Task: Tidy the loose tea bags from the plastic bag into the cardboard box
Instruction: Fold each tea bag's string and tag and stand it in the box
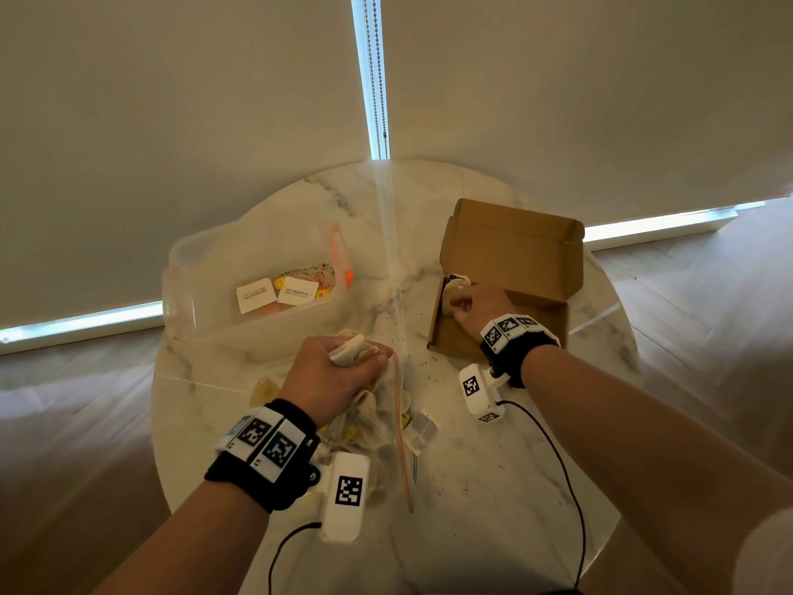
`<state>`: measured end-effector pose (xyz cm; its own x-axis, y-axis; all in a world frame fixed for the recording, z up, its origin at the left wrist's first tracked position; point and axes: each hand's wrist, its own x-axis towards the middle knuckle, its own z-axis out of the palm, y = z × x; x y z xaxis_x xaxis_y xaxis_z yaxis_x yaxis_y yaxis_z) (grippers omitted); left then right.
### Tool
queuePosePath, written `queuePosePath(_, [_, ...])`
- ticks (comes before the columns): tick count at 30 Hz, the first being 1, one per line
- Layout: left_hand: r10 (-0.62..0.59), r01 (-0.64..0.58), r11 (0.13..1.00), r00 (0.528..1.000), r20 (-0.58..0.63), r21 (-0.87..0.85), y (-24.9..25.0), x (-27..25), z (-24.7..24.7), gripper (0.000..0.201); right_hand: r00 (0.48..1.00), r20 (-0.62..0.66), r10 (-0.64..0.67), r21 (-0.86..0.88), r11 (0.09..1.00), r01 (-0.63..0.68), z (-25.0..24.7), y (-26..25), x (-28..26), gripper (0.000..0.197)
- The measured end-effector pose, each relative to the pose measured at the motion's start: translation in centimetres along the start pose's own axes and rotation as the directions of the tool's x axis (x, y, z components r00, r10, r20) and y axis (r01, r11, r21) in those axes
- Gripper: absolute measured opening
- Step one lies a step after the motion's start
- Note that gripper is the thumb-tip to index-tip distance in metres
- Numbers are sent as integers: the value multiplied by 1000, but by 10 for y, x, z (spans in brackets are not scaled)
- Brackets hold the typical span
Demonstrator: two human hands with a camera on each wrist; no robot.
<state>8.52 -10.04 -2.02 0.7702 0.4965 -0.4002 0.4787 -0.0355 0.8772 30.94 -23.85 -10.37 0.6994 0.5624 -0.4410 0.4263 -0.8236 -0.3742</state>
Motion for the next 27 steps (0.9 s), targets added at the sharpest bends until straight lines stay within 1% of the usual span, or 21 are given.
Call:
queuePosePath(1, [-1,1,1000,1000,-1,-11,1,0,0,7,1000,-9,0,20,1000,0,-2,-3,-2,18])
queuePosePath(3, [-7,6,999,1000,-14,-37,2,-1,1,7,996,-86,-33,98,994,41,-8,-13,-13,17])
queuePosePath(5, [-12,10,998,999,-45,-55,6,0,2,6,977,-174,-124,242,956,164,-14,-30,-35,19])
queuePosePath(7, [-15,10,998,997,-82,-59,10,1,3,6,933,-207,-293,373,859,352,-23,-53,-67,21])
queuePosePath(8, [-15,10,998,995,-94,-57,12,2,3,8,899,-206,-387,422,794,438,-26,-64,-84,19])
queuePosePath(9, [-19,13,998,995,-99,-60,14,2,3,10,863,-197,-466,462,732,500,-28,-73,-99,17])
queuePosePath(10, [-25,19,998,995,-98,-65,15,2,3,11,835,-186,-518,489,689,536,-27,-79,-110,15])
queuePosePath(11, [-30,24,998,994,-101,-63,17,3,3,12,819,-180,-544,498,668,553,-26,-83,-118,15])
queuePosePath(14, [-36,29,998,991,-128,-55,19,2,4,12,823,-164,-544,470,690,550,-15,-86,-127,22])
queuePosePath(17, [-29,16,995,990,-139,-96,17,-2,6,11,813,-217,-540,467,674,572,-6,-87,-133,9])
queuePosePath(19, [-35,15,990,989,-140,-139,17,-6,7,14,831,-253,-495,520,655,549,-8,-85,-138,6])
queuePosePath(21, [-64,30,973,988,-143,-229,18,-11,7,14,862,-266,-431,581,642,500,-15,-81,-142,6])
queuePosePath(23, [-99,50,950,985,-145,-307,19,-16,6,9,893,-252,-373,651,617,442,-23,-76,-144,8])
queuePosePath(24, [-106,53,946,983,-151,-318,18,-18,5,5,905,-246,-346,679,605,416,-28,-72,-145,10])
queuePosePath(26, [-101,47,946,983,-154,-322,16,-22,2,2,913,-259,-314,686,605,403,-37,-65,-146,11])
queuePosePath(27, [-98,44,946,984,-152,-322,15,-24,0,3,905,-287,-314,653,627,425,-42,-61,-147,11])
